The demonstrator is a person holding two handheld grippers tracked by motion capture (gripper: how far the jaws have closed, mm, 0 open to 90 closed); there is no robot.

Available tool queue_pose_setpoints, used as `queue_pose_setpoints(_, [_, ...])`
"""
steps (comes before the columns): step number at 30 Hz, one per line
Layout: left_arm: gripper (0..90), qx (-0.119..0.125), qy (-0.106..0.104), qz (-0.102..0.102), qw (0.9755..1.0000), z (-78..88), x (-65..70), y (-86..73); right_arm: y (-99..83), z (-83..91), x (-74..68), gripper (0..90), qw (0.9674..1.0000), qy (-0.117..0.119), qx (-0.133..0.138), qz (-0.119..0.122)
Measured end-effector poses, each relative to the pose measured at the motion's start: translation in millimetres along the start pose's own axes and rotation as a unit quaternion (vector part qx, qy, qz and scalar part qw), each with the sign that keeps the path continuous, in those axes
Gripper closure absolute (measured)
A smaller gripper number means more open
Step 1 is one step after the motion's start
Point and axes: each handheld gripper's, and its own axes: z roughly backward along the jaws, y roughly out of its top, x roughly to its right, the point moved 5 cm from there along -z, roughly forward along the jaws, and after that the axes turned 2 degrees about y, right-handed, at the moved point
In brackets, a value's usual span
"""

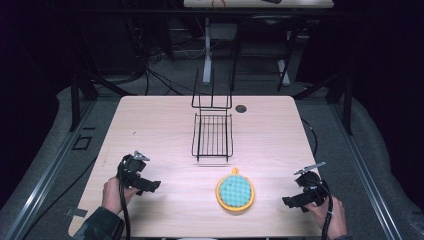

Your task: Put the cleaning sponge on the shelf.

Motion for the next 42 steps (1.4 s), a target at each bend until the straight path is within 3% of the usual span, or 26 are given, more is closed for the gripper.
queue_pose_setpoints(11, [0.4,0.000,-0.001,-0.001,1.0000,0.5,2.0,-1.6,4.4,-2.9,-3.6,0.5,0.9999,0.013,-0.003,0.010])
queue_pose_setpoints(20, [0.1,0.004,-0.010,-0.007,0.9999,1.3,3.2,-0.5,14.7,-6.1,-12.8,2.6,0.9990,0.013,0.001,0.044])
queue_pose_setpoints(30, [0.1,0.004,-0.009,-0.010,0.9999,0.3,4.8,1.7,32.7,-6.1,-42.1,2.9,0.9956,0.073,0.024,0.054])
queue_pose_setpoints(34, [0.1,0.004,-0.010,-0.008,0.9999,0.9,3.6,0.7,43.0,-5.4,-50.0,2.9,0.9938,0.085,0.047,0.055])
queue_pose_setpoints(42, [0.0,0.005,-0.014,-0.008,0.9999,0.6,5.1,1.6,64.5,-15.9,-73.4,4.4,0.9900,0.103,0.044,0.085])
